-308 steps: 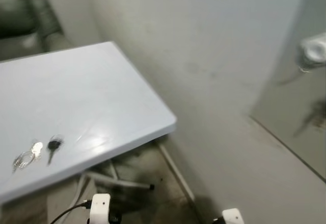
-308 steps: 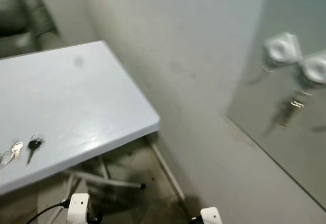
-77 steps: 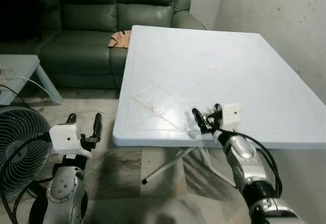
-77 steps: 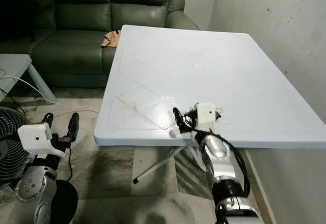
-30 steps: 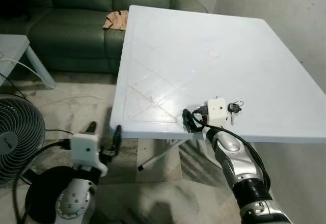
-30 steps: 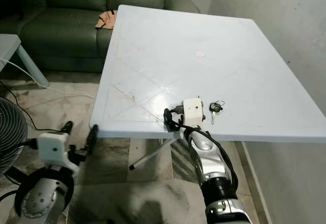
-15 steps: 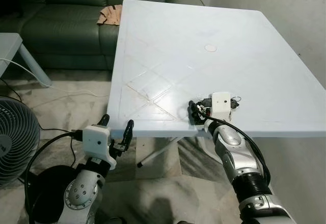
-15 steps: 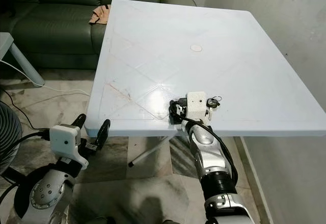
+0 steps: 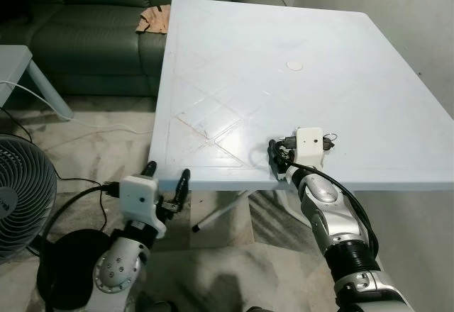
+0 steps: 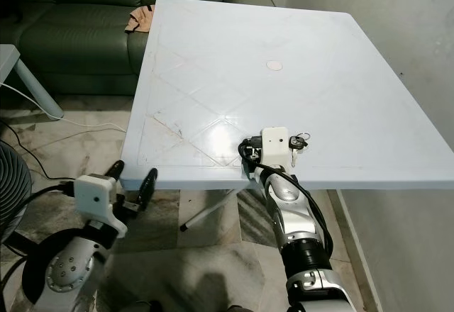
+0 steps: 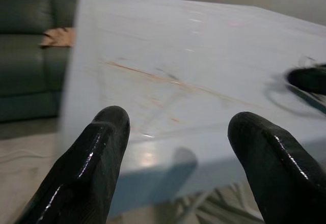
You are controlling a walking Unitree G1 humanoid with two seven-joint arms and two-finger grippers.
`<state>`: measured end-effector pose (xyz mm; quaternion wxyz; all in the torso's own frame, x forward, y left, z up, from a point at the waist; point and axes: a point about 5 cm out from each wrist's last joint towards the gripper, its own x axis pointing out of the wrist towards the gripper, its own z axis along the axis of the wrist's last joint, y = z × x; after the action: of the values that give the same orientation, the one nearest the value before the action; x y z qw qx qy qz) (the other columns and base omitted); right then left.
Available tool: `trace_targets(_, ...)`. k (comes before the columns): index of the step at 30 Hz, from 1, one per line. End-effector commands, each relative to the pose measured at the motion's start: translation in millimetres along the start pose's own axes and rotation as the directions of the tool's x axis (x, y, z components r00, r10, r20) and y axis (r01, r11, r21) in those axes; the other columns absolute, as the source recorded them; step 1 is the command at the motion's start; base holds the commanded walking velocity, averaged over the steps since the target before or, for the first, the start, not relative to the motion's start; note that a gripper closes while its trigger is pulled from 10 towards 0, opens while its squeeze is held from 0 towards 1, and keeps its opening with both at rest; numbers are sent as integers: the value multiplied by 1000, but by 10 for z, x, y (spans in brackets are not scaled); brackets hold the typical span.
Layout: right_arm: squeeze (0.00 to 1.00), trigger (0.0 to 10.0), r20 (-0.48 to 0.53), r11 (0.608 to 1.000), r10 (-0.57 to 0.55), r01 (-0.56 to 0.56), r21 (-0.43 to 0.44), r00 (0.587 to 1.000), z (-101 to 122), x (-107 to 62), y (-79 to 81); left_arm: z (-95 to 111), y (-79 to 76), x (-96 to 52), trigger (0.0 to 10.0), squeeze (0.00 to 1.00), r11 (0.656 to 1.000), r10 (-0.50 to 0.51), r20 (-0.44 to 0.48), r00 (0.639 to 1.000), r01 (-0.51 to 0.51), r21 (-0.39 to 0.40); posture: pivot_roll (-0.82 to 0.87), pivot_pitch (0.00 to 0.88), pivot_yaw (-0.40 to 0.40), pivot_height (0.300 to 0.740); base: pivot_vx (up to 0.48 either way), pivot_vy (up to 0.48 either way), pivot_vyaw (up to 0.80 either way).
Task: Hang keys on a hook
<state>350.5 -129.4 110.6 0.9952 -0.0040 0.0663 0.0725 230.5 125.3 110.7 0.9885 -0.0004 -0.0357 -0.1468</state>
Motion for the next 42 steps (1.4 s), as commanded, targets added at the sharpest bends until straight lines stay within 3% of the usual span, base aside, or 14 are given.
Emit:
trace_targets(1, 0, 0, 10, 1000, -15, 15, 1, 1000, 16, -5, -28, 16, -50, -20, 10000, 0, 1000, -16, 0, 1000, 16, -1, -41, 158, -91, 728, 0, 0, 0)
trace_targets(30, 0, 0, 31, 1000, -3, 4, -13, 1000, 50, 10, -8, 24, -23, 6, 10000, 0, 1000, -3, 2, 1000, 3, 7, -39, 146, -95, 728, 0, 0, 0)
trace_targets(42, 0, 0, 188, 998, 27, -35, 43, 982, 419, 18, 17, 38, 19, 33, 10000, 0, 1000, 24, 12, 1000, -24, 11, -36, 137, -98, 728, 0, 0, 0)
